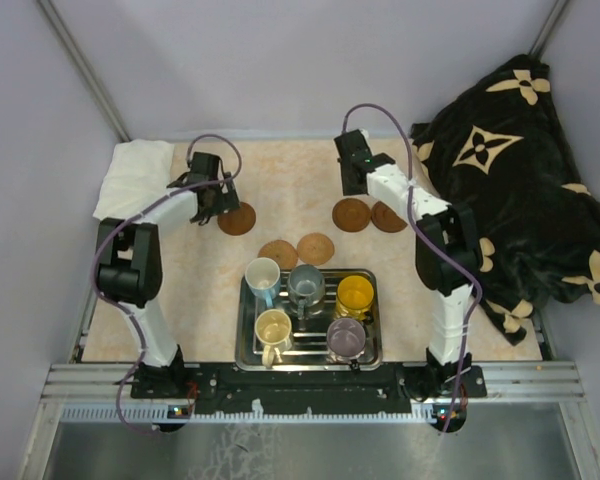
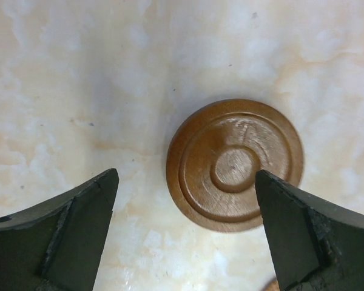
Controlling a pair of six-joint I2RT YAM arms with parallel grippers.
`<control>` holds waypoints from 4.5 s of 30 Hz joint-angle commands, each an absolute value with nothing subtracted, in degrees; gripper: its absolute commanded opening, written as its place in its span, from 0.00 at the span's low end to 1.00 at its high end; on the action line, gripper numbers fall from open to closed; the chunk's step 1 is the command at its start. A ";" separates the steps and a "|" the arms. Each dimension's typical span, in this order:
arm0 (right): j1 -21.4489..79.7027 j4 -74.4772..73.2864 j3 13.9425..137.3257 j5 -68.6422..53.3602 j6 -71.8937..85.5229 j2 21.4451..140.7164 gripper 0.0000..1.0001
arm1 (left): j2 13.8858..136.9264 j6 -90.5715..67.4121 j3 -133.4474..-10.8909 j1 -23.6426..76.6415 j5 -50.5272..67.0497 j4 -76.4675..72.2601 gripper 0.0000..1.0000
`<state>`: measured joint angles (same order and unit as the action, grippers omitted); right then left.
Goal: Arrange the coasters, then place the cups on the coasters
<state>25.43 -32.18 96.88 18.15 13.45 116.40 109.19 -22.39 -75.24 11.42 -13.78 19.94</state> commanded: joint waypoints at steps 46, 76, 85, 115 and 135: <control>38.60 -24.46 74.27 6.38 16.91 106.08 0.22 | 100.05 -12.44 -62.26 28.78 8.81 12.38 0.04; 38.57 -26.49 83.45 5.47 15.86 120.14 0.21 | 111.22 -13.20 -67.79 27.02 7.73 11.83 0.10; 36.89 -29.04 94.10 6.25 14.60 126.08 0.21 | 113.60 -12.39 -72.13 24.15 7.22 11.78 0.11; 29.88 -32.65 108.72 8.69 14.00 133.75 0.21 | 119.97 -13.86 -80.74 20.65 8.85 10.32 0.15; 29.97 -26.50 105.07 7.19 10.29 125.90 0.26 | 116.60 -14.45 -80.15 20.70 10.73 8.35 0.26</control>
